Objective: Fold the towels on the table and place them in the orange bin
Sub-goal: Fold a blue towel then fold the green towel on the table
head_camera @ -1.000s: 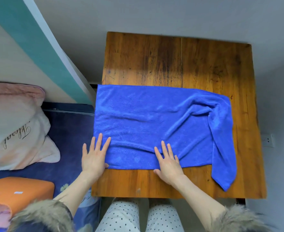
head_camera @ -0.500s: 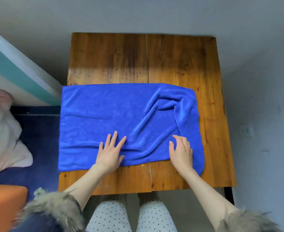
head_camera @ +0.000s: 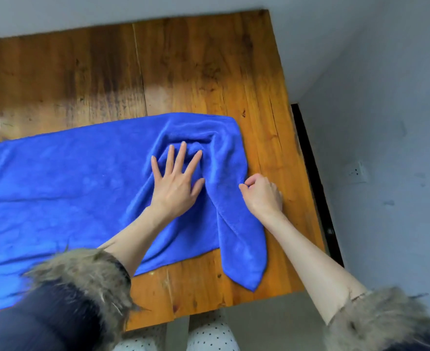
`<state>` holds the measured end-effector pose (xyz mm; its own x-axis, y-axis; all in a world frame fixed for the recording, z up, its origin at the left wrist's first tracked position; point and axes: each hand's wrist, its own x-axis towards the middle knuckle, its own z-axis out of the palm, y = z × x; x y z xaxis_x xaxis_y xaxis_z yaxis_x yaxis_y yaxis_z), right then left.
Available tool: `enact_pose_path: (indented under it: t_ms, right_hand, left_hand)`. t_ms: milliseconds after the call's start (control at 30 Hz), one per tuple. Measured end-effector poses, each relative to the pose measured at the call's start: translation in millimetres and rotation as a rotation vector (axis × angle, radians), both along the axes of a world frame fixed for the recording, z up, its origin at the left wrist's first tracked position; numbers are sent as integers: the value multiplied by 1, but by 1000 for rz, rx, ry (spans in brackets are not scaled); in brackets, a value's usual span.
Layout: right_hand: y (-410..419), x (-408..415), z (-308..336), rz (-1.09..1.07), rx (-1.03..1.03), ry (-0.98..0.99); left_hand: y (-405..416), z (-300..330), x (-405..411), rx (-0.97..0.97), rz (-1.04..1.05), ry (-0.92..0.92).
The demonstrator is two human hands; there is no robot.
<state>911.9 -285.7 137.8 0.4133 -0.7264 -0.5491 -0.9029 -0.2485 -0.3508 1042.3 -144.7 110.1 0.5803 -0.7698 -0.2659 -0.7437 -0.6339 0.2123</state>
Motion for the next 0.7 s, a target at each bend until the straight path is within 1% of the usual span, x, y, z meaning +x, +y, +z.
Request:
enact_pose_path:
  t_ms: [167, 267, 300, 400, 500, 567, 633, 700]
  right_hand:
    - [-19, -4, -1, 61, -16, -71]
    - [-18, -1, -5, 174, 56, -122]
    - [-18, 1, -6, 181, 84, -143]
    - [-34, 4, -4, 83, 127, -209]
    - [-67, 3, 6, -70, -11, -287]
    - [-87, 2, 11, -149, -98, -384]
    - [-99, 6, 15, -202, -54, -469]
    - [-104, 13, 11, -206, 27, -482]
  left_hand:
    - [-4, -16, -5, -3, 66, -42]
    - [-1, -17, -2, 8, 86, -75]
    - [-1, -18, -2, 11, 90, -83]
    - [-1, -20, -4, 16, 90, -107]
    - [-1, -22, -6, 7, 84, -137]
    - [-1, -23, -7, -1, 61, -163]
    - [-1, -23, -7, -10, 49, -181]
    - [-1, -23, -7, -23, 45, -193]
